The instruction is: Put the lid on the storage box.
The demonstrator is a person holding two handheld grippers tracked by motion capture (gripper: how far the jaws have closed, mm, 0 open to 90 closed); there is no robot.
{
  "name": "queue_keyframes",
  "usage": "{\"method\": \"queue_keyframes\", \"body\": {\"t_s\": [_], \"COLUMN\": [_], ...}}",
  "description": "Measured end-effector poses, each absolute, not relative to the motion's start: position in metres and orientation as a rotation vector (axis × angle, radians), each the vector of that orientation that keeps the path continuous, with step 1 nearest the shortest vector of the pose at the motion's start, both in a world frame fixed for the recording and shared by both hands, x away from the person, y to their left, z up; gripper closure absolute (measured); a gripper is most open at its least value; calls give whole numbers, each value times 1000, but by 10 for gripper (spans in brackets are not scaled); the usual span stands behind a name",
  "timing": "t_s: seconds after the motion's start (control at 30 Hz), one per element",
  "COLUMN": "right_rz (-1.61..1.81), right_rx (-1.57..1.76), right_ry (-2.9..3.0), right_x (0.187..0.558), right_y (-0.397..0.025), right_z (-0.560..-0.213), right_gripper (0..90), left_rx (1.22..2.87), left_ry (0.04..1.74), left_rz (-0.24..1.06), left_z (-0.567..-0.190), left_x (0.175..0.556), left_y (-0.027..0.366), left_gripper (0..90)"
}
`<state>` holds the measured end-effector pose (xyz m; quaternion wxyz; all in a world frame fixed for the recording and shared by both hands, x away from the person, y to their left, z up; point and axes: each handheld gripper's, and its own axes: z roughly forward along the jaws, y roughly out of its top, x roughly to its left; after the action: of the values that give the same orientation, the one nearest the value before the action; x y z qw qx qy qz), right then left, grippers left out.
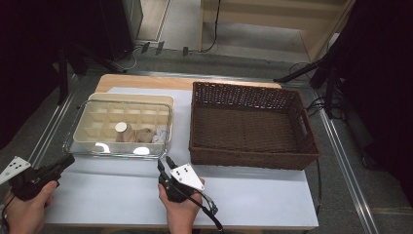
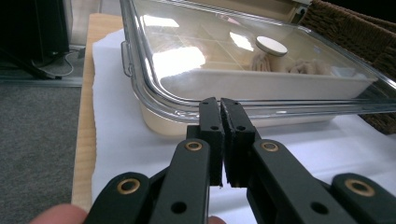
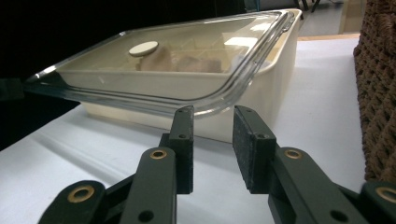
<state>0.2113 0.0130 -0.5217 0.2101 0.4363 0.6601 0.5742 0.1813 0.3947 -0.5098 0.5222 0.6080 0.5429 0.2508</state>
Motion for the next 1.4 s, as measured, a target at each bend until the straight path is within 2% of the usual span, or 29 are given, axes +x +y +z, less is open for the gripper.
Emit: {"method": "queue_keyframes", "body": {"t_s": [0.37, 0.53, 0.67, 0.77, 0.87, 1.07, 1.4], "right_rz": [1556, 1575, 1611, 1638, 1637, 1600, 1568], "right_rx": [1229, 1250, 1259, 1282, 1290, 1259, 1288], "right_ry": [1816, 1796, 1796, 1806, 1816, 1801, 1769], "right_x": [226, 230, 229, 230, 231, 232, 242], "right_y": [14, 13, 10, 13, 17, 25, 26], "right_z": [-521, -517, -514, -515, -518, -515, -513], "right_gripper": [700, 683, 620, 575, 564, 593, 604], "left_rx": [1451, 1437, 1396, 1350, 1327, 1323, 1335], "left_ry": [1317, 1305, 1322, 1353, 1381, 1359, 1360], "left_rz": [592, 610, 641, 646, 603, 514, 521], "left_z": [-506, -500, -497, -500, -504, -506, -504], "left_x": [204, 203, 199, 202, 208, 220, 230], "left_y": [395, 398, 412, 422, 429, 425, 414], "left_gripper": [872, 825, 725, 592, 538, 572, 562]}}
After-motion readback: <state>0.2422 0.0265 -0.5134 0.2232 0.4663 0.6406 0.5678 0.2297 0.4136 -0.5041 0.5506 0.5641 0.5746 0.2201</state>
